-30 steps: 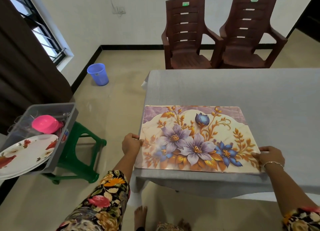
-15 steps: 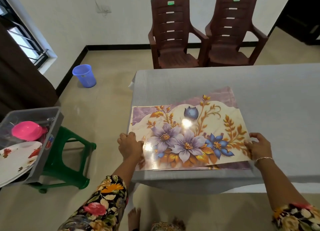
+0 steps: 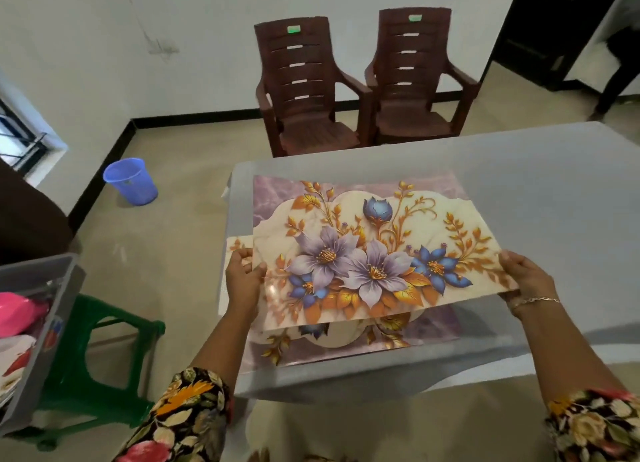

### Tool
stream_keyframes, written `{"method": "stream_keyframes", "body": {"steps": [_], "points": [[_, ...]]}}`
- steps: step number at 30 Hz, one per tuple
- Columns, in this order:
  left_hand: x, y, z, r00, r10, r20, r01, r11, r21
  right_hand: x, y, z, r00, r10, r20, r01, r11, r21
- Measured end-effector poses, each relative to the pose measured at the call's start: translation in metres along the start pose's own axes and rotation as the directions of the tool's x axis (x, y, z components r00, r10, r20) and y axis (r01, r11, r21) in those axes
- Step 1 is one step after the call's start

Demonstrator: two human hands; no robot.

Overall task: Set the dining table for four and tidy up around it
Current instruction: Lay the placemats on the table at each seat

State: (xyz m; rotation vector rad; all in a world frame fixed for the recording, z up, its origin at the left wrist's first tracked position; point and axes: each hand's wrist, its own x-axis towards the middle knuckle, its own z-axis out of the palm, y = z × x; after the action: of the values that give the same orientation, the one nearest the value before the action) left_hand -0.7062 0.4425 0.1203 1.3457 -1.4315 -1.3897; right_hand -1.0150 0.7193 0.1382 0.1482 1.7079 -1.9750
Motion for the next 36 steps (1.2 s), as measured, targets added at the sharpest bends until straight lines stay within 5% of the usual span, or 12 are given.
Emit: {"method": "stream_keyframes", "body": {"steps": [5, 20, 36], "points": [[-0.005, 0.011, 0.050, 0.998, -0.042, 0.040, 0.044, 0.998, -0.051, -0.008, 0.002, -0.018, 0.993, 0.110, 0.046, -0.119, 0.953, 0.280], [-0.071, 0.032, 0.286, 0.951, -0.161, 0.264, 0.191, 0.978, -0.089, 0.032, -0.045, -0.106, 0.975, 0.047, -0.217, -0.009, 0.985, 0.173], [-0.136, 0.037, 0.458, 0.901, -0.352, 0.252, 0.352, 0.935, 0.046, 0.172, -0.101, -0.230, 0.929, 0.158, -0.334, -0.107, 0.980, 0.166]]}}
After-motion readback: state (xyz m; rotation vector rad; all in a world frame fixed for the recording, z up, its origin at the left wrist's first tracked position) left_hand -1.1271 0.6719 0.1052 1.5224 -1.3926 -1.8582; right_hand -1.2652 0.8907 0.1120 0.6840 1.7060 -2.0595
